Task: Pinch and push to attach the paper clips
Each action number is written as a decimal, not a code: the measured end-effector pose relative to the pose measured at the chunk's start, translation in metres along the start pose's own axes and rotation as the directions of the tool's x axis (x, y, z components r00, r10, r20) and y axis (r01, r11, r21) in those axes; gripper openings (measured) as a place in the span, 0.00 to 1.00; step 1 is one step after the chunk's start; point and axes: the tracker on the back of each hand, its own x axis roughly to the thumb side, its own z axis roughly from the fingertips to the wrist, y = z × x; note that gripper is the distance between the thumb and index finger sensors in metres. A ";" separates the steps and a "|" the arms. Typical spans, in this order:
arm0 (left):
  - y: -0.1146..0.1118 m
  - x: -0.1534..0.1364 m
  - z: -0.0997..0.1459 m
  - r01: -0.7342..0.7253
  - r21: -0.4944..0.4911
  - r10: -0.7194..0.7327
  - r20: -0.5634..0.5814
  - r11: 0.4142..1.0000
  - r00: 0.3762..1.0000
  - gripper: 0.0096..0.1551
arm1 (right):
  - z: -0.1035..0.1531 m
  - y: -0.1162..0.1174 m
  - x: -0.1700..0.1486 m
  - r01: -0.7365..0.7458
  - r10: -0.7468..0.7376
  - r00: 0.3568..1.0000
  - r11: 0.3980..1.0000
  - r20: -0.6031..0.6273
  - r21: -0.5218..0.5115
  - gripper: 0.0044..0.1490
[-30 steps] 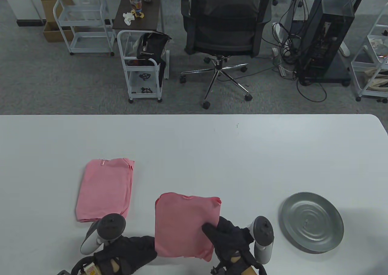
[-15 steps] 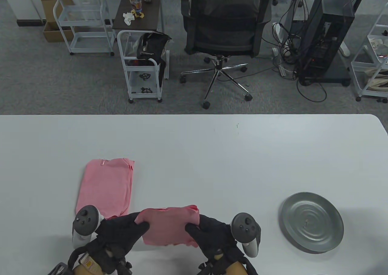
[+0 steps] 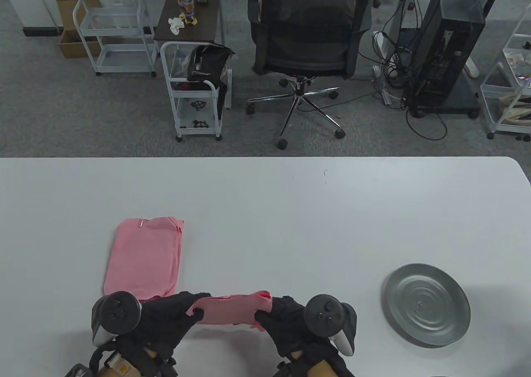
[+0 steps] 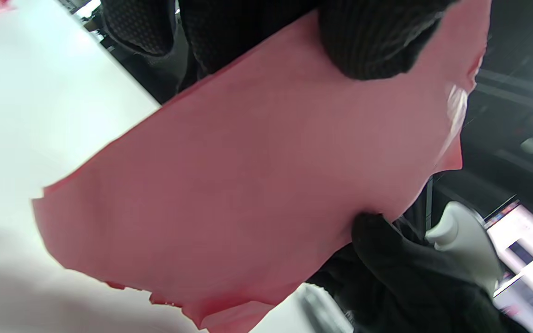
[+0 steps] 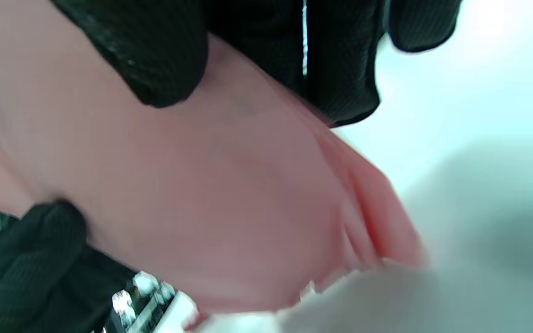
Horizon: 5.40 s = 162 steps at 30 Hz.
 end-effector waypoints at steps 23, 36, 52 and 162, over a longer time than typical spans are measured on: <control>-0.002 0.000 0.007 -0.284 -0.077 0.284 0.000 0.956 0.959 0.25 | 0.011 0.000 0.016 0.015 -0.017 0.996 1.000 0.092 0.021 0.26; -0.002 -0.004 0.005 -0.298 -0.026 0.299 0.012 0.954 0.954 0.24 | 0.118 -0.167 -0.073 -0.250 -0.147 0.860 0.714 -0.490 -0.654 0.34; -0.005 -0.008 0.005 -0.288 -0.087 0.284 -0.059 0.954 0.957 0.24 | 0.105 -0.156 -0.153 -0.383 0.150 0.437 0.923 -0.887 -0.032 0.72; -0.031 0.006 -0.064 0.127 -0.063 -0.132 -0.093 0.990 0.987 0.25 | -0.029 -0.028 0.092 -0.758 0.789 0.613 0.576 -0.035 -0.307 0.24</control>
